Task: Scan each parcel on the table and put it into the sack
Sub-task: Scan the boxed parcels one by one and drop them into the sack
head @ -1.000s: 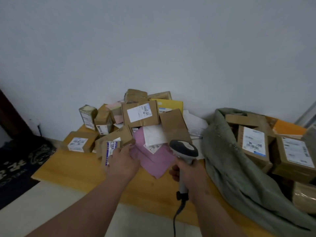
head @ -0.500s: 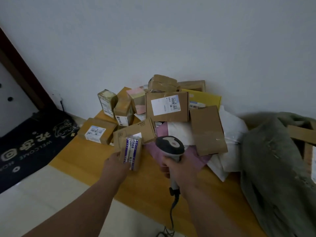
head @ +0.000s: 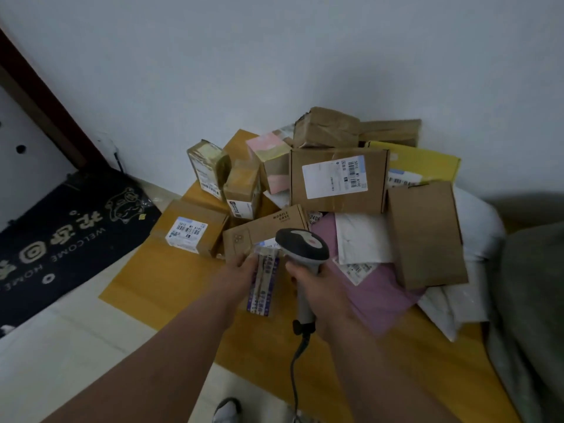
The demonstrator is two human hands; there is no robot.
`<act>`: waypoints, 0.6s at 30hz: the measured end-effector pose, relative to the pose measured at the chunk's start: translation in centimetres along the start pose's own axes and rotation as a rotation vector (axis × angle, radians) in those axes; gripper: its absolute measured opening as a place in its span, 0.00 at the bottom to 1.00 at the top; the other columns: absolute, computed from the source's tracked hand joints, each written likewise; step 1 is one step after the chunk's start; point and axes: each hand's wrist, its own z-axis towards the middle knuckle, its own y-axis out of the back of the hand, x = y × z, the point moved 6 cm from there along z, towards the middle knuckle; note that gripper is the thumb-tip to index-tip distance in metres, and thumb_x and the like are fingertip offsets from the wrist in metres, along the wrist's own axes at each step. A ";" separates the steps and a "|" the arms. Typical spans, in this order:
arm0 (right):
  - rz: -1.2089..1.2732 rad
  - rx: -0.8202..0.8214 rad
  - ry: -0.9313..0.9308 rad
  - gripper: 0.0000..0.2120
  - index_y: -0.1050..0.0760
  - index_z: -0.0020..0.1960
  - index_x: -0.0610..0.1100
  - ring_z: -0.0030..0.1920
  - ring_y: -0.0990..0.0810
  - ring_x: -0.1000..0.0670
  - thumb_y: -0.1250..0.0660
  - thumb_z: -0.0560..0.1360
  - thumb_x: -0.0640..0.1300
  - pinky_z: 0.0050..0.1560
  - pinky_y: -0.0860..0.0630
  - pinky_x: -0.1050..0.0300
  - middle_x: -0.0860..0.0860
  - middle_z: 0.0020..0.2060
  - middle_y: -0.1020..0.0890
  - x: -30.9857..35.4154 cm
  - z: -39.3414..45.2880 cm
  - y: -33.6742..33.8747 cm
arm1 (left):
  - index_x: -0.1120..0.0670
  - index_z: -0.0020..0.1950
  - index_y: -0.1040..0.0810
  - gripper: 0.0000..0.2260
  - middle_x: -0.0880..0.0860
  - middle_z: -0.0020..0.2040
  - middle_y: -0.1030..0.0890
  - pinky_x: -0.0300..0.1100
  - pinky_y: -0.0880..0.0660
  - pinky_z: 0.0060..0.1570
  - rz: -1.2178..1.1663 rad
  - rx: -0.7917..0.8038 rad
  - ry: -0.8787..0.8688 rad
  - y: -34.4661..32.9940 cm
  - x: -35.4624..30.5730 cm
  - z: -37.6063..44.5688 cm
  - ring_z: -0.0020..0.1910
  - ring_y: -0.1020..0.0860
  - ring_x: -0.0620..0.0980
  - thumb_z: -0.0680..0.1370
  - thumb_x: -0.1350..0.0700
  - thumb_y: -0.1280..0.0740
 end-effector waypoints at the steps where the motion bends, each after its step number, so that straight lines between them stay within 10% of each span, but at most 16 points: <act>1: 0.024 -0.025 -0.008 0.15 0.23 0.62 0.53 0.57 0.22 0.52 0.29 0.77 0.47 0.54 0.24 0.55 0.54 0.56 0.18 -0.3 0.0 -0.3 | 0.47 0.62 0.26 0.15 0.52 0.54 0.22 0.51 0.28 0.59 0.015 0.008 0.011 0.2 0.1 0.2 0.55 0.25 0.52 0.82 0.42 0.43; 9: 0.265 -0.360 0.004 0.08 0.24 0.53 0.55 0.53 0.21 0.50 0.28 0.76 0.49 0.59 0.24 0.45 0.59 0.47 0.19 -1.9 -3.2 0.8 | 0.48 0.49 0.23 0.10 0.52 0.52 0.20 0.52 0.22 0.57 -0.028 0.104 -0.035 1.6 -0.2 -0.7 0.54 0.22 0.52 0.80 0.44 0.38; 18: 0.286 -0.578 0.157 0.06 0.20 0.45 0.57 0.50 0.17 0.50 0.27 0.76 0.46 0.56 0.21 0.45 0.56 0.44 0.14 -0.9 -8.7 4.8 | 0.51 0.57 0.20 0.15 0.52 0.51 0.16 0.49 0.25 0.51 -0.102 0.420 -0.024 -1.9 -1.8 -4.8 0.52 0.20 0.53 0.76 0.68 0.35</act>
